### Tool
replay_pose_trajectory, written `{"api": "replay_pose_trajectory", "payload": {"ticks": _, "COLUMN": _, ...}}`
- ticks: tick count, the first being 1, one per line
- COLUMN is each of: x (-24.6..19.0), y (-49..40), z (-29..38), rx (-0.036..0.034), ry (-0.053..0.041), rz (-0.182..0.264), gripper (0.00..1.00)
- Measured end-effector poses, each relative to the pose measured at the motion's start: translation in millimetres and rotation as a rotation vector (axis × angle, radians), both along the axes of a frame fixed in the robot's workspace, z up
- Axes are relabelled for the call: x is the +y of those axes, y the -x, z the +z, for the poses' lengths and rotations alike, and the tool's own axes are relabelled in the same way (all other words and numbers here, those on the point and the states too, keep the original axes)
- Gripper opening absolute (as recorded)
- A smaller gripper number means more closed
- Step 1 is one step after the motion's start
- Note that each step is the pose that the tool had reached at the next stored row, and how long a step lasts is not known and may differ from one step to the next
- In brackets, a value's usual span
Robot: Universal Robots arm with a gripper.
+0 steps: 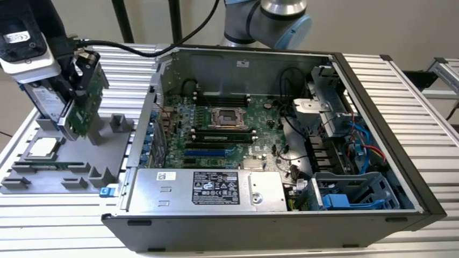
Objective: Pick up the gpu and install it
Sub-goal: 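Pick up the gpu and move the gpu toward the slot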
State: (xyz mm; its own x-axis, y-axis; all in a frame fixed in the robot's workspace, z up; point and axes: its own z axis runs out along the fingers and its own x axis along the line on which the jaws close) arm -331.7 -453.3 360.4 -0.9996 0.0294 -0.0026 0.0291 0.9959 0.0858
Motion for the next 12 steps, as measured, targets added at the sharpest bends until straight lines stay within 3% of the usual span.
{"api": "replay_pose_trajectory", "payload": {"ticks": 12, "x": 0.0, "y": 0.0, "z": 13.2, "rx": 0.0000, "ry": -0.0043, "rz": 0.000, "gripper": 0.00}}
